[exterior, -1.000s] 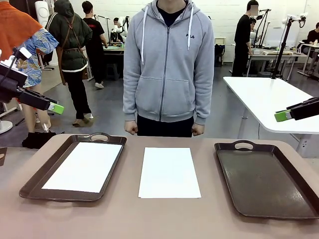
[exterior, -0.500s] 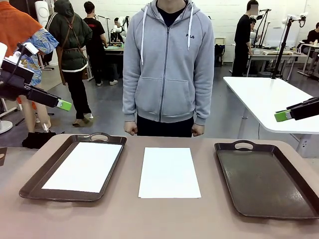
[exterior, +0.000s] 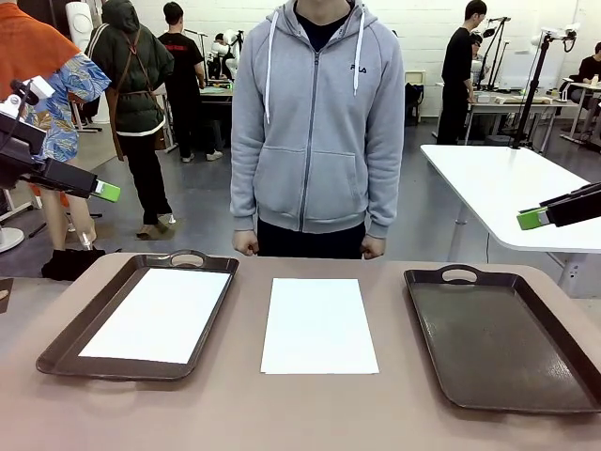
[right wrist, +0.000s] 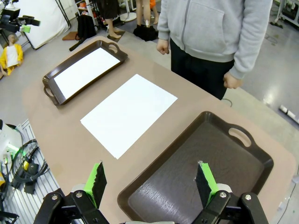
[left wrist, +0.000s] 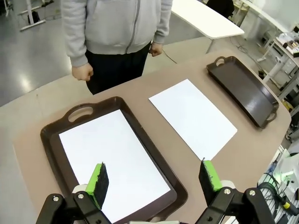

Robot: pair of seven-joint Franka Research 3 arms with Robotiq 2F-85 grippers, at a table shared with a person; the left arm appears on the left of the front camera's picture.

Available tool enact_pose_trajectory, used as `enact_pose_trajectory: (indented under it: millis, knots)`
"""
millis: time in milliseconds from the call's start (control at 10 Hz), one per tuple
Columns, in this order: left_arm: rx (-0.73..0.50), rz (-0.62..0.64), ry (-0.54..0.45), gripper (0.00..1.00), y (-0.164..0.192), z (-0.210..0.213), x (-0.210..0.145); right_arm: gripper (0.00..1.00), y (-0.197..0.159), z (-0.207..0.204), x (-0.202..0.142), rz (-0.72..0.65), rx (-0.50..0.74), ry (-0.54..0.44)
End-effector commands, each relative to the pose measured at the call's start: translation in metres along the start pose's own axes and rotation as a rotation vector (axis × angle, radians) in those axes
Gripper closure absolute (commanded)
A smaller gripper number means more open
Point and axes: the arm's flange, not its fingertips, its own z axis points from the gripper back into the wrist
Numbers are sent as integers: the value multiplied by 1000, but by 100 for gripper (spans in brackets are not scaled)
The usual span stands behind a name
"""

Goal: Sort the A4 documents.
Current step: Receive the A4 Paper.

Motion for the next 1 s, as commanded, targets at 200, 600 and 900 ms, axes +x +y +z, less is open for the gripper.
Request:
enact_pose_trajectory:
  millis: [200, 600, 900]
  knots:
    - [-104, -91, 9, 0, -8, 1, -13, 0, -1, -3, -1, 0, 17, -6]
    - [-104, -70, 12, 0, -9, 1, -15, 0, -1, -3, -1, 0, 17, -6]
    - [-97, -73, 15, 0, -7, 1, -4, 0, -1, -3, -1, 0, 17, -6]
